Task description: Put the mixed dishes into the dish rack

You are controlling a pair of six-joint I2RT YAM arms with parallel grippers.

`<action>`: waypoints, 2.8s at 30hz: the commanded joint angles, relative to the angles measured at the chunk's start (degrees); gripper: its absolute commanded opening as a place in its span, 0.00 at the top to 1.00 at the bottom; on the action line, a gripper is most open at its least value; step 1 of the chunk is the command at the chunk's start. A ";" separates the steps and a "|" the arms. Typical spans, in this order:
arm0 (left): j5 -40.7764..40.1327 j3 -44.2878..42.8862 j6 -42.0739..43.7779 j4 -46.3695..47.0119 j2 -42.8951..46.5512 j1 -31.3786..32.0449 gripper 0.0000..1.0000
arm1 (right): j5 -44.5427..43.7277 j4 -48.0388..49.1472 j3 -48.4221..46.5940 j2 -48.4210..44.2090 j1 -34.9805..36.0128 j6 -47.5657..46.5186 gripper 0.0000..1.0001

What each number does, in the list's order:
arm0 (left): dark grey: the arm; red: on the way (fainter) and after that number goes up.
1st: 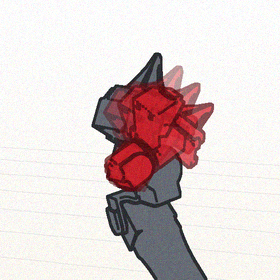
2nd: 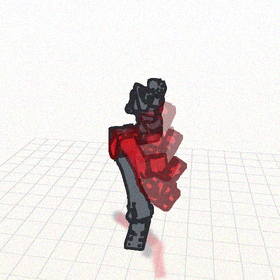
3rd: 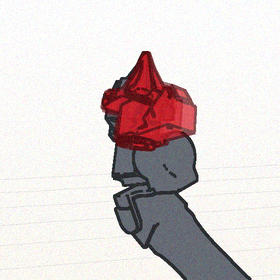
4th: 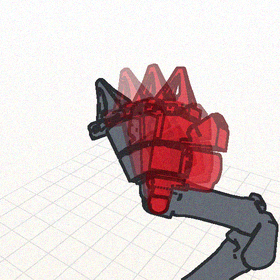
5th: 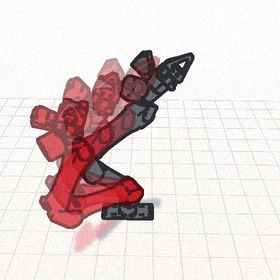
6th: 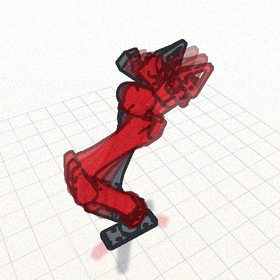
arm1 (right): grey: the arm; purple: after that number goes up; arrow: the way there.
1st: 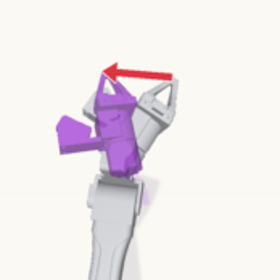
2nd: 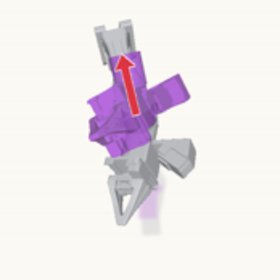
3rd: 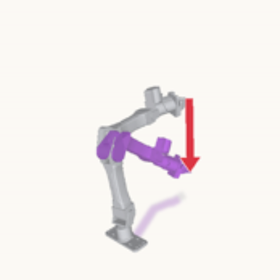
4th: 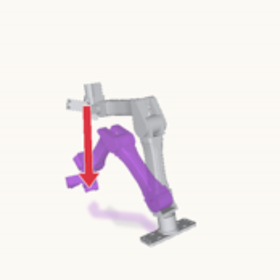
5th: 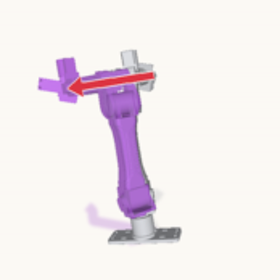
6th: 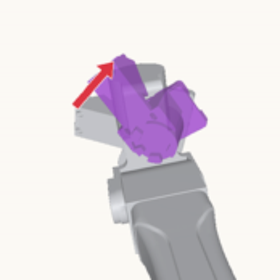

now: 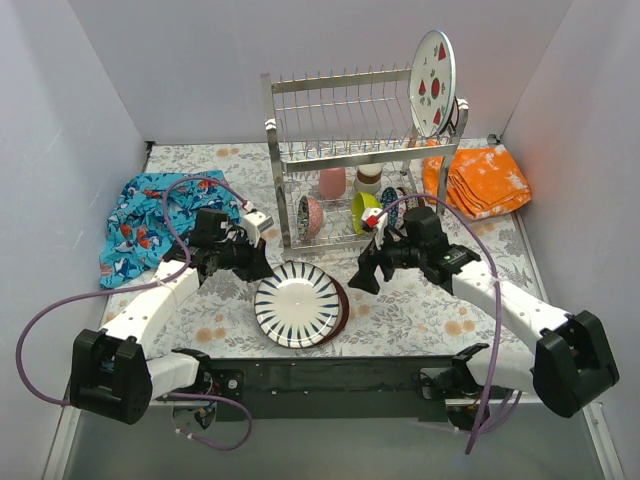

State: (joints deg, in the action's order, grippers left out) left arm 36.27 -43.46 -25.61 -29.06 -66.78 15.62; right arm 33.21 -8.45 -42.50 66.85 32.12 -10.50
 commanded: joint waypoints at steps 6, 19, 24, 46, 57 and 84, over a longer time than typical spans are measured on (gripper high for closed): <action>7.85 -4.70 0.29 1.20 2.36 0.38 1.00 | 8.36 23.04 -1.79 11.89 5.58 7.69 0.05; 10.66 -3.56 -3.13 3.30 7.37 0.56 1.00 | 12.66 24.61 -8.20 25.78 5.67 12.26 0.05; 8.82 -2.24 -3.75 5.76 8.60 0.56 1.00 | 19.34 26.81 -10.49 30.35 5.50 13.23 0.21; -25.01 -7.08 -12.19 17.36 11.85 -0.59 0.28 | 12.94 -20.33 -30.95 1.80 1.98 -7.40 0.99; -29.32 1.96 -16.49 27.30 10.88 -0.68 1.00 | -3.03 -35.16 -87.37 13.38 0.93 -13.32 0.99; -28.71 7.07 -25.02 27.30 13.43 -0.76 1.00 | -71.87 11.52 -67.54 11.37 0.93 -10.76 0.99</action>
State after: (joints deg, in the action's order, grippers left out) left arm 6.79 -37.45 -49.41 -2.09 -55.11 14.85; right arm -30.96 -13.04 -109.65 82.02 32.97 -19.66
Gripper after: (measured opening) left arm 0.008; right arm 0.223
